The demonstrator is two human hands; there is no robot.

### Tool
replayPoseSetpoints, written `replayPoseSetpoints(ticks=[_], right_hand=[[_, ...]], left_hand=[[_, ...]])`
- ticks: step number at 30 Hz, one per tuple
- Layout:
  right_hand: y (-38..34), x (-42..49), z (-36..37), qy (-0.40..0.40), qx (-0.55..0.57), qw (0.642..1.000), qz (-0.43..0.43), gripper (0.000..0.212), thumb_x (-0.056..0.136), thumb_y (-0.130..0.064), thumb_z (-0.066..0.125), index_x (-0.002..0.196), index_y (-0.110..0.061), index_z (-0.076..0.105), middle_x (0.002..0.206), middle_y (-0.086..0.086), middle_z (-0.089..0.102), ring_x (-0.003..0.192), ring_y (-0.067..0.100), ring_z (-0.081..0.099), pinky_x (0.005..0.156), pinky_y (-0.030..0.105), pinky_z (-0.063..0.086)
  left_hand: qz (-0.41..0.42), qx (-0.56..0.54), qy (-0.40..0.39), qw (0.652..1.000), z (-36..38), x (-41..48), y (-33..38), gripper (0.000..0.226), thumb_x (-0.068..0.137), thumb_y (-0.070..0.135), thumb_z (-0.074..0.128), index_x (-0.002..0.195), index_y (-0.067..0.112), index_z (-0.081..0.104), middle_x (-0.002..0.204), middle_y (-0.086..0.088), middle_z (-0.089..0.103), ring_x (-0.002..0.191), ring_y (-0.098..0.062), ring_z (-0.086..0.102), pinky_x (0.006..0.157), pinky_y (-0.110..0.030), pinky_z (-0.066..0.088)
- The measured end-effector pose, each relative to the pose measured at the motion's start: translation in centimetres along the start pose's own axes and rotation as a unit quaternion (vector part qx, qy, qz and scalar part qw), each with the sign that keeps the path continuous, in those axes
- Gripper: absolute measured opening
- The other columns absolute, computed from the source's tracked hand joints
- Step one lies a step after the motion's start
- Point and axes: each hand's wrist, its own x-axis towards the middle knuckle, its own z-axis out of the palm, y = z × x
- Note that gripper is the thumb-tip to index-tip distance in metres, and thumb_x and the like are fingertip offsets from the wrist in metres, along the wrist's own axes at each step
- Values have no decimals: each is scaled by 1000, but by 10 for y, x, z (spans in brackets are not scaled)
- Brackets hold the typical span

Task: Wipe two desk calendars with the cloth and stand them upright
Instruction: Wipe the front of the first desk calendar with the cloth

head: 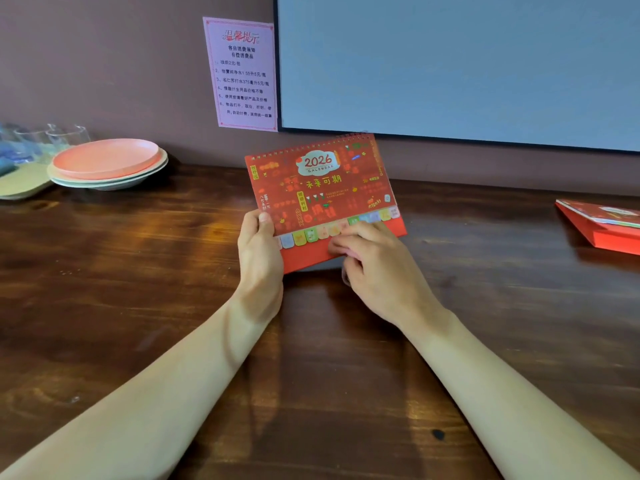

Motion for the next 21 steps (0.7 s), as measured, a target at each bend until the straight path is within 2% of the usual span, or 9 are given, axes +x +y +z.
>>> replayPoseSetpoints(ticks=[2, 3, 7, 9, 13, 15, 18, 19, 21], right_hand=[[4, -3, -7, 62, 4, 998, 29, 19, 93, -3, 64, 99, -13, 79, 103, -5, 69, 104, 15, 60, 86, 37, 56], [3, -2, -11, 101, 7, 994, 42, 16, 94, -4, 64, 98, -12, 78, 102, -3, 70, 103, 15, 60, 87, 33, 55], [-6, 19, -26, 230, 21, 972, 51, 25, 96, 1, 59, 113, -5, 77, 116, 3, 71, 113, 18, 59, 97, 8, 41], [-12, 36, -28, 245, 10, 969, 25, 28, 98, 3, 57, 120, -2, 74, 121, 7, 71, 118, 20, 59, 103, 7, 38], [-19, 57, -15, 172, -19, 985, -25, 24, 97, 5, 60, 115, -4, 74, 122, 7, 71, 120, 23, 60, 106, 31, 49], [-20, 53, -3, 110, -40, 991, -68, 19, 97, 4, 62, 112, -3, 72, 124, 8, 68, 126, 24, 58, 109, 36, 46], [-15, 33, 15, 34, -88, 987, -132, 32, 103, -4, 58, 135, -1, 64, 147, 16, 59, 145, 29, 46, 122, 40, 35], [-12, 30, 16, 19, -101, 985, -139, 39, 105, -7, 56, 144, -1, 58, 154, 15, 53, 150, 28, 40, 125, 41, 31], [-4, 32, 9, 28, -120, 986, -114, 43, 106, -7, 54, 149, -3, 53, 158, 14, 49, 152, 28, 38, 128, 41, 24]], left_hand=[[1, 10, 11, 1000, -1, 1, 2, 27, 116, 40, 35, 121, 23, 55, 111, 1, 72, 94, -13, 76, 71, -26, 60], [3, 14, 11, 1000, -2, 2, 3, 28, 116, 41, 34, 122, 23, 55, 112, 1, 72, 96, -13, 76, 72, -26, 59], [16, 38, -16, 999, -1, -3, 2, 24, 116, 38, 36, 109, 25, 56, 107, 0, 73, 91, -13, 78, 72, -31, 64], [26, 52, -41, 997, 0, -6, 1, 26, 116, 36, 36, 106, 24, 56, 106, -2, 73, 93, -16, 79, 76, -35, 66], [55, 67, -73, 993, 0, -12, 1, 28, 116, 34, 36, 108, 19, 58, 105, -3, 75, 91, -15, 78, 73, -30, 65], [55, 59, -65, 995, -1, -11, 2, 29, 117, 31, 36, 110, 15, 60, 103, -6, 74, 89, -17, 77, 75, -35, 66], [43, 43, -25, 998, -3, -6, 2, 29, 115, 26, 37, 106, 13, 61, 107, -14, 71, 93, -22, 72, 83, -46, 64], [38, 41, -17, 998, -3, -5, 2, 29, 115, 25, 37, 103, 15, 61, 106, -13, 71, 93, -23, 72, 81, -45, 64], [36, 44, -15, 998, -2, -6, 3, 28, 116, 27, 37, 103, 17, 60, 102, -5, 71, 86, -17, 74, 69, -34, 64]])
